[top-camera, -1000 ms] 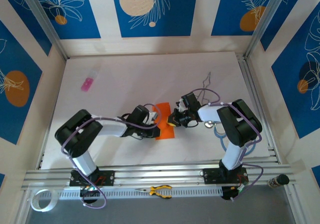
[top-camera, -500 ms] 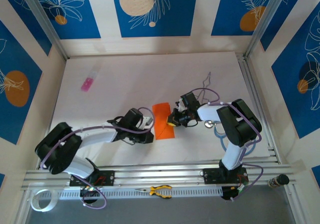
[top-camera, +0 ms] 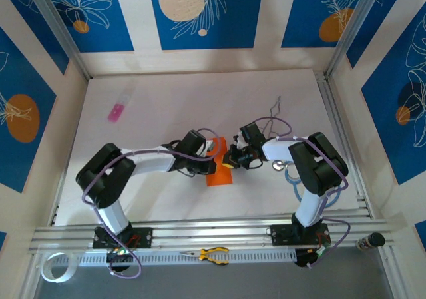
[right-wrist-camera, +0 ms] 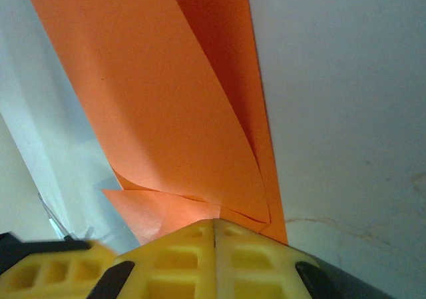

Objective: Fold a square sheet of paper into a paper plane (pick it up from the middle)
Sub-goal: Fold the triangle a second time at the center of the table.

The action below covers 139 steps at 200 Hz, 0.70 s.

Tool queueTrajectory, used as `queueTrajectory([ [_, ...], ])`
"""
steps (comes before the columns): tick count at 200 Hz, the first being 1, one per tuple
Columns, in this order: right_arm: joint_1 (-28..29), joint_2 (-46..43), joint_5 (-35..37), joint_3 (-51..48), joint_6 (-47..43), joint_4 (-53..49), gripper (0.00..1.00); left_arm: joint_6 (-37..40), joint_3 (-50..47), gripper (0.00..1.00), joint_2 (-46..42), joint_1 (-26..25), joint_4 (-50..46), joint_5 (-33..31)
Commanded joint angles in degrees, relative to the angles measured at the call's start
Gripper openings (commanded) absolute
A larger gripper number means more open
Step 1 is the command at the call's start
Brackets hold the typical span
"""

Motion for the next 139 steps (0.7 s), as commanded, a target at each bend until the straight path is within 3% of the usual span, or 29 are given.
queueTrajectory([
  [1, 0.37, 0.17, 3.27, -0.27, -0.28, -4.98, 0.0, 0.66, -0.92, 0.0, 1.84, 0.46, -1.12, -0.97],
  [72, 0.82, -6.96, -1.24, 0.94, -1.51, -3.08, 0.04, -2.07, -8.53, 0.0, 2.06, 0.46, 5.38, 1.72],
  [89, 1.76, -5.79, -3.06, 1.3, -0.84, -1.34, 0.05, -2.01, -8.48, 0.0, 1.92, 0.38, 4.97, 1.52],
  [139, 1.72, -0.32, 0.83, 0.22, 1.45, 0.34, 0.04, -0.91, -7.2, 0.0, 1.49, 0.43, 2.6, 0.45],
])
